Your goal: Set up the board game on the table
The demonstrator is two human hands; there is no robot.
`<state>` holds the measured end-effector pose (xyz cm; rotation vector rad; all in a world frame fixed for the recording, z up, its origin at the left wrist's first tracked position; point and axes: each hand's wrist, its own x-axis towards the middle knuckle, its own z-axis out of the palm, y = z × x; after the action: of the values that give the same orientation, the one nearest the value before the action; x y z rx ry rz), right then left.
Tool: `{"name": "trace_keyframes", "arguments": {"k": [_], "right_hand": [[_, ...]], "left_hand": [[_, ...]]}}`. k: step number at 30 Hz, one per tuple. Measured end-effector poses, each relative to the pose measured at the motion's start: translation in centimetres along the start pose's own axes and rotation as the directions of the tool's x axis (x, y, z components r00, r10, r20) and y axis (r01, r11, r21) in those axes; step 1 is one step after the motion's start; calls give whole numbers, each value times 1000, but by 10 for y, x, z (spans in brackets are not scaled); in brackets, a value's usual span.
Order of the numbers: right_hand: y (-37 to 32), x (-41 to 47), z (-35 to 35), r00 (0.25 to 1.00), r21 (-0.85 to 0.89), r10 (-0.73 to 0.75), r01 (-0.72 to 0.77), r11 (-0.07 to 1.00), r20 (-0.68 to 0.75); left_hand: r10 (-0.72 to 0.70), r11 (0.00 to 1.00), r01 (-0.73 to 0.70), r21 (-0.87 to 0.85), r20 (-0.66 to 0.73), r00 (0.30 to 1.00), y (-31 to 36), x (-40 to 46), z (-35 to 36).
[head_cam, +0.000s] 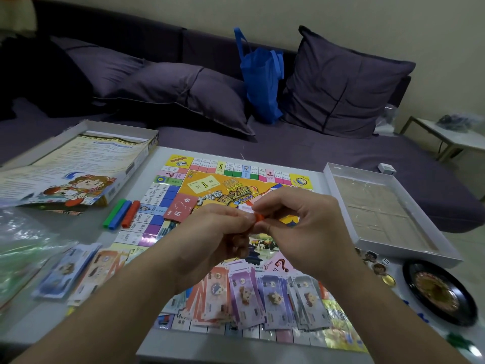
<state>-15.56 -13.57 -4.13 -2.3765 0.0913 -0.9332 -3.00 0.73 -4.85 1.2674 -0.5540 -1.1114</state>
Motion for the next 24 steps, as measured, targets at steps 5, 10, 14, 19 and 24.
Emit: {"name": "trace_keyframes", "arguments": {"k": [5, 10, 14, 19, 24], "right_hand": [[4, -3, 7, 1000, -5, -20, 20, 1000, -2], [13, -7, 11, 991, 69, 130, -133, 989, 43], [15, -4, 1, 957, 182, 234, -265, 947, 174], [55, -2, -17, 883, 97, 467, -461, 882, -53], [112, -21, -11, 693, -232, 719, -708, 667, -46]], "left_hand": [[-45, 998, 44, -50, -10, 999, -4, 3, -3], [-52, 996, 47, -79, -55, 997, -11, 9, -2], [-25, 996, 19, -84, -67, 997, -10, 11, 0], [-36, 992, 23, -127, -107, 994, -12, 17, 0], [-18, 986, -6, -167, -143, 990, -13, 18, -2]]}}
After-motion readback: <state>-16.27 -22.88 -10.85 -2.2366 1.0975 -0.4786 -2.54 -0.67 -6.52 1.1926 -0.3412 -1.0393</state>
